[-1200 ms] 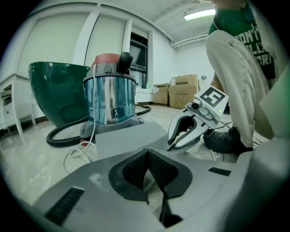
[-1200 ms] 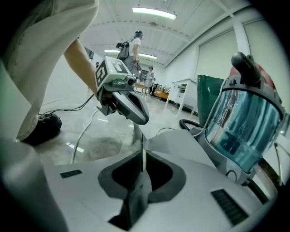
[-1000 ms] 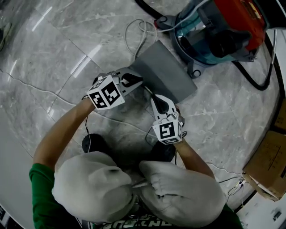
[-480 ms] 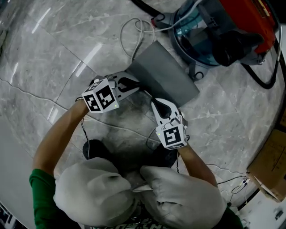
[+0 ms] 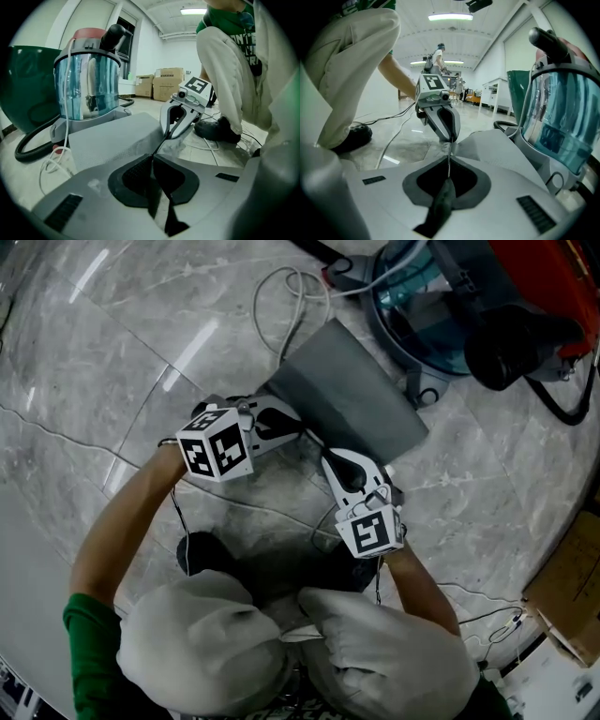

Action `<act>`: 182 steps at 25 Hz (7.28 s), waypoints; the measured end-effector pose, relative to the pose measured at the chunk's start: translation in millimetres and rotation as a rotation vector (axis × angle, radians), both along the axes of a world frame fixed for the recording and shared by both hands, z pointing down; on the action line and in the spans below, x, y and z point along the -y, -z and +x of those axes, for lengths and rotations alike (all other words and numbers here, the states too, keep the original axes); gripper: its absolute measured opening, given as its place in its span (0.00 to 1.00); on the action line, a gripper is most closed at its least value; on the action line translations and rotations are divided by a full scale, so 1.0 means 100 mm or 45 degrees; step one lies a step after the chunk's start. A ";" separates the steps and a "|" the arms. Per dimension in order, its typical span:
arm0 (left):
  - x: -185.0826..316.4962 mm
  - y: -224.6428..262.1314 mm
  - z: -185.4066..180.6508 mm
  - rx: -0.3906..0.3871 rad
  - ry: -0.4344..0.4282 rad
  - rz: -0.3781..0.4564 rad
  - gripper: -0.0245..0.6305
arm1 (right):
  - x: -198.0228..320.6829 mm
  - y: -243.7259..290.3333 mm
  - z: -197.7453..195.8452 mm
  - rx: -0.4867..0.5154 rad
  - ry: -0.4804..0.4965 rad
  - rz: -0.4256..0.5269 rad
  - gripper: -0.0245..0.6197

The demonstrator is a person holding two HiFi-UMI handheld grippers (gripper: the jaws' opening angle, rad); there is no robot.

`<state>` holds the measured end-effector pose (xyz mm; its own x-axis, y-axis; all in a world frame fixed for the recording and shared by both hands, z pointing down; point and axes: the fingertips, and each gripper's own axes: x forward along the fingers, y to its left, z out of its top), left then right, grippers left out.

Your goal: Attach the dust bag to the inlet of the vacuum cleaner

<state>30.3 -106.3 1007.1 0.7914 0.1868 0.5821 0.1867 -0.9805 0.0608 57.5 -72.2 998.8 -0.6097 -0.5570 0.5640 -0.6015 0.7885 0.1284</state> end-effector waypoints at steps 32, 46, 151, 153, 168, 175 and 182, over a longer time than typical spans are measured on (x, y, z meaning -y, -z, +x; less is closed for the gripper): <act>0.03 0.77 0.17 0.021 -0.115 0.267 0.05 | 0.22 0.77 0.18 0.085 0.002 0.038 0.07; 0.43 1.99 0.33 -0.110 -0.187 0.428 0.05 | 0.58 2.01 0.33 0.078 -0.067 0.347 0.07; 1.70 3.12 1.88 -0.461 0.076 0.513 0.11 | 1.71 3.16 1.88 0.426 -0.487 0.322 0.08; 1.70 3.13 1.87 -0.472 0.089 0.517 0.11 | 1.70 3.16 1.87 0.422 -0.501 0.326 0.08; 1.74 3.19 1.81 -0.533 0.193 0.378 0.11 | 1.68 3.22 1.85 0.299 -0.619 0.333 0.08; 1.70 3.23 1.69 -0.407 0.387 0.321 0.11 | 1.48 3.39 1.84 0.108 -0.729 0.141 0.08; 1.51 3.96 1.33 -0.363 0.423 0.163 0.10 | 1.19 4.07 1.65 0.061 -0.819 -0.027 0.08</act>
<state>163.4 -257.7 610.8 0.9281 -0.1638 0.3344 -0.1478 -0.9863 -0.0728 222.9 -191.1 591.9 -0.1823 -0.8089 0.5589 -0.9597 0.2701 0.0779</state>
